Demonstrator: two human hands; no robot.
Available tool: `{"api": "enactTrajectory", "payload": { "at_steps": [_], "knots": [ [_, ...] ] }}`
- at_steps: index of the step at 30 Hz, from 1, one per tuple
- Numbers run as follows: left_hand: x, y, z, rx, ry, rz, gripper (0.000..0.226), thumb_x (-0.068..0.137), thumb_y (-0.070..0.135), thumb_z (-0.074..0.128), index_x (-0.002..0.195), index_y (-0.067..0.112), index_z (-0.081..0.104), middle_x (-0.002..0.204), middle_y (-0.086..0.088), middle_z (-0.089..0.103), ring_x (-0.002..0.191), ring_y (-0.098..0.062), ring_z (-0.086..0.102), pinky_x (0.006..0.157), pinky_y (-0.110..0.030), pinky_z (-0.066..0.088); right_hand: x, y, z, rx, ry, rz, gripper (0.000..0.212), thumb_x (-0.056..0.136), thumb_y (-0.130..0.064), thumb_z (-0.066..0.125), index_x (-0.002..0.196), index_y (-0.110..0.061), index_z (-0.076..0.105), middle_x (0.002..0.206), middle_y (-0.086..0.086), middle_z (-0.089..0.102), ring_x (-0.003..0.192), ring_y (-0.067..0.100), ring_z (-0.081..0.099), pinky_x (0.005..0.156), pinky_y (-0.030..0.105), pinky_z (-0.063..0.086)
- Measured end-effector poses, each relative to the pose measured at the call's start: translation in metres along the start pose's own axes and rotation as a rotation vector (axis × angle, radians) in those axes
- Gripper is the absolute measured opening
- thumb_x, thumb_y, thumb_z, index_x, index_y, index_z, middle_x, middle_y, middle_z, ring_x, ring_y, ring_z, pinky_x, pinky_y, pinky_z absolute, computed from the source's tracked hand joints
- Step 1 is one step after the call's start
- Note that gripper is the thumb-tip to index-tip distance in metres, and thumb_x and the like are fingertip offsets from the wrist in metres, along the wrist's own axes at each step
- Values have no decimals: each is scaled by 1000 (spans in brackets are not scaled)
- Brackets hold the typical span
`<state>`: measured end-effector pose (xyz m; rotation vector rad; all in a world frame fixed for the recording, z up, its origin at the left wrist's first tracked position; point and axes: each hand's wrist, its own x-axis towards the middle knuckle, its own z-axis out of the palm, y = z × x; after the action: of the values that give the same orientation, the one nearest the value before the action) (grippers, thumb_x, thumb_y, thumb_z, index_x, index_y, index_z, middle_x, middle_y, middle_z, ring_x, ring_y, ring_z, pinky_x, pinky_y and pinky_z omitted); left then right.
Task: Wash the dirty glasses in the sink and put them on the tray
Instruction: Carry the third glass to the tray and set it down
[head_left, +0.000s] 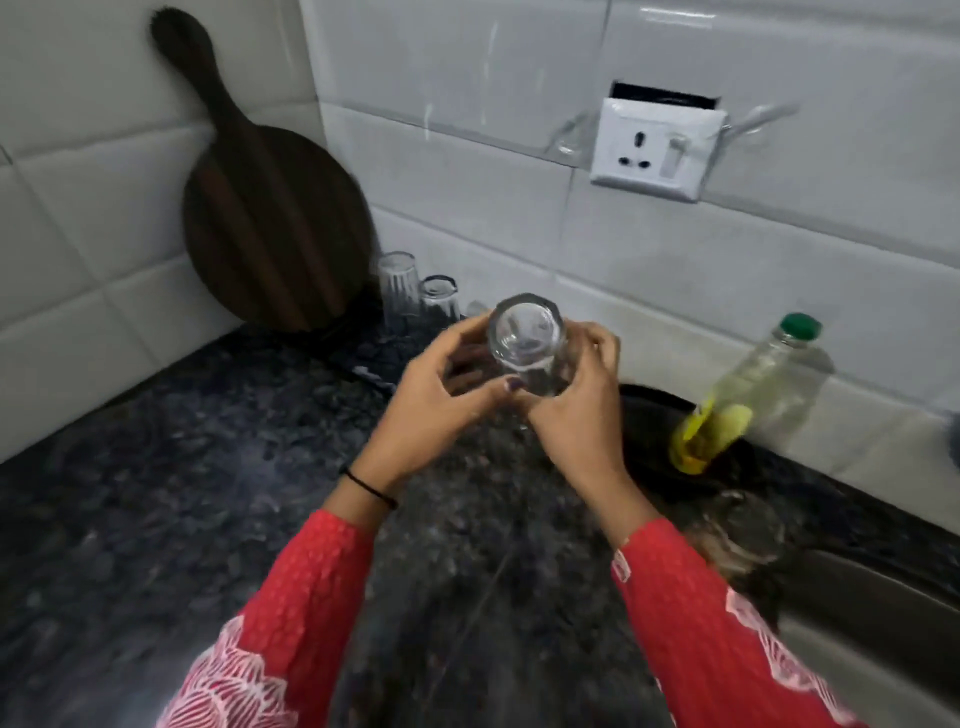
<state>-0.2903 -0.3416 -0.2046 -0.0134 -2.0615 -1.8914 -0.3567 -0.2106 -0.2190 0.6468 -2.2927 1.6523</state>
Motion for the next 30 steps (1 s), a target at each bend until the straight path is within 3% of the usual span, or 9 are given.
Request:
{"api": "enactTrajectory", "payload": {
  "at_steps": [4,9,13,15,17,21,23,26,30],
  "knots": [
    [38,-41,-95,112,126,-54,41,89,-5,55,124,14,51,118,-6,61,97,8,61,86,-11,48,55,11,94,70,-139,113,61,53,-17,87,105,-25,57,104,-2,67,95,11,65,86,32,54],
    [83,-95,-162,151,195,-153,48,91,-14,43,132,12,46,126,-7,57,90,12,61,82,-8,47,100,25,186,49,-291,167,53,57,-10,87,94,-22,51,79,-17,58,74,3,58,65,6,44],
    [101,-126,-179,88,205,-215,59,87,-22,36,129,18,44,125,1,54,91,15,61,85,-7,46,114,52,237,4,-309,205,53,55,-13,88,94,-20,53,84,-6,61,78,8,57,66,15,42],
    [104,-143,-186,63,217,-255,58,87,-20,37,130,18,45,129,3,53,102,7,60,90,-11,46,113,63,253,-13,-319,228,53,56,-13,88,100,-15,58,86,-5,62,78,9,58,67,17,42],
    [105,-159,-192,45,225,-283,56,87,-19,38,135,10,47,138,-2,50,120,-10,54,101,-24,43,110,70,264,-7,-313,246,53,57,-11,86,103,-14,59,86,-6,63,76,6,58,65,12,43],
    [108,-176,-190,14,247,-341,54,88,-19,38,138,1,44,141,-9,49,128,-21,49,110,-35,38,104,83,270,-13,-285,269,50,59,-9,85,101,-16,58,79,-14,60,70,-5,55,61,1,40],
    [109,-180,-186,-3,261,-352,53,89,-19,37,138,0,43,141,-9,49,128,-21,49,107,-29,40,102,86,271,-34,-282,285,49,61,-11,85,102,-14,59,78,-18,59,69,-8,54,63,1,41],
    [108,-184,-184,-9,273,-348,54,89,-19,36,139,2,42,141,-8,48,128,-20,49,100,-15,41,100,86,271,-86,-287,260,62,61,-16,86,115,-10,57,96,-4,65,84,4,57,74,9,42],
    [107,-181,-180,-8,282,-358,55,90,-18,37,140,4,41,142,-6,48,129,-19,48,105,-22,39,103,88,265,-54,-361,301,69,62,-14,86,123,-10,53,112,5,66,100,9,59,93,18,44]
  ]
}}
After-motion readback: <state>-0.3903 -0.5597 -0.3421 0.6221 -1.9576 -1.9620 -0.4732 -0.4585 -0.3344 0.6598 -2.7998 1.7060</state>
